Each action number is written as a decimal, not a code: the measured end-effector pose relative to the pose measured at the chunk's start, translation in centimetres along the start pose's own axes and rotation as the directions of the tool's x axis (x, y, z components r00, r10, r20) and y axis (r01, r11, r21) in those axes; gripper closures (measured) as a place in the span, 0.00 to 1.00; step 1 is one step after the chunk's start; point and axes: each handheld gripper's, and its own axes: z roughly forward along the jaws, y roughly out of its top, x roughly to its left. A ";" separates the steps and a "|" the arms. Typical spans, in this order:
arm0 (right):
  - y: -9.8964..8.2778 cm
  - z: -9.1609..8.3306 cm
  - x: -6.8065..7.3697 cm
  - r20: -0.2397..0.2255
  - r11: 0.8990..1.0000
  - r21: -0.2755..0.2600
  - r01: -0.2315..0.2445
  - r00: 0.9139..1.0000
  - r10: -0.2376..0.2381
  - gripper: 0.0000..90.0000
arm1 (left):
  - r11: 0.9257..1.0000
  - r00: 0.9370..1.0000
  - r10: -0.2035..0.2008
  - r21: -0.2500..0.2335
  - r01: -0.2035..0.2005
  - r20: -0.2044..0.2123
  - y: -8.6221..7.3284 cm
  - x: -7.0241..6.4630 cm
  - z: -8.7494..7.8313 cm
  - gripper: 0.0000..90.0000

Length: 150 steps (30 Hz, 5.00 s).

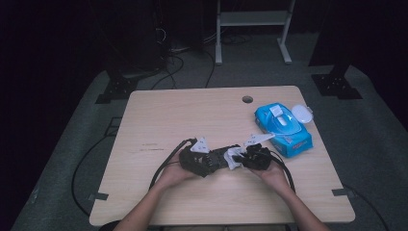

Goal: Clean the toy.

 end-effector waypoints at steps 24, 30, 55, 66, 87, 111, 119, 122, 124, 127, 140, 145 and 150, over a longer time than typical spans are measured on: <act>-0.9 -0.6 0.0 -0.048 0.999 0.015 0.040 0.998 -0.039 0.92 | 0.987 0.975 -0.138 -0.054 0.149 0.176 -0.4 1.8 -1.3 0.22; -1.0 -0.5 0.4 -0.033 0.997 0.014 0.081 0.996 -0.080 0.92 | 0.971 0.953 -0.227 -0.033 0.238 0.201 -0.6 2.8 -0.9 0.24; -2.2 -1.0 1.6 -0.001 0.983 -0.015 0.181 0.983 -0.181 0.93 | 0.968 0.948 -0.250 0.040 0.247 0.195 -0.1 2.0 -0.4 0.31; -2.8 -1.2 2.0 0.007 0.981 -0.016 0.194 0.981 -0.194 0.93 | 0.997 0.994 -0.082 0.018 0.081 0.079 0.6 -0.3 -1.1 0.31; -3.1 -1.1 2.1 0.016 0.984 -0.035 0.175 0.985 -0.174 0.94 | 0.969 0.951 -0.246 0.043 0.242 0.186 -0.2 1.6 -0.1 0.23; 0.0 -3.3 1.7 -0.040 0.977 -0.187 0.104 0.993 -0.113 0.93 | 0.999 0.999 0.016 0.048 -0.018 0.049 0.8 0.0 0.4 0.65; 3.6 0.6 3.0 -0.045 0.984 -0.135 0.118 0.991 -0.125 0.93 | 0.999 0.999 0.025 0.036 -0.027 0.036 0.5 0.4 0.2 0.65; 3.5 0.2 2.1 -0.019 0.986 -0.124 0.107 0.994 -0.110 0.93 | 0.999 0.999 0.034 0.025 -0.034 0.020 0.3 0.8 -0.1 0.65; 3.3 -0.3 1.1 -0.008 0.988 -0.132 0.075 0.997 -0.077 0.93 | 0.999 0.999 0.044 0.017 -0.044 0.005 0.5 1.1 -0.4 0.65; 3.3 -0.7 0.4 0.011 0.988 -0.143 0.053 0.999 -0.052 0.93 | 0.998 0.998 0.056 0.020 -0.056 -0.011 0.9 1.3 -0.3 0.65; 4.3 1.3 0.2 0.049 0.988 -0.148 0.054 0.998 -0.048 0.93 | 1.000 1.000 -0.018 -0.001 0.018 -0.010 -0.3 3.5 0.2 0.62; 4.1 1.1 0.4 0.056 0.985 -0.151 0.079 0.996 -0.071 0.93 | 0.996 0.997 -0.072 -0.044 0.073 0.008 -0.5 3.7 -1.0 0.52; 3.3 0.7 0.7 0.045 0.981 -0.164 0.101 0.994 -0.095 0.93 | 0.997 0.998 -0.067 -0.029 0.068 0.016 -0.5 3.2 -1.1 0.49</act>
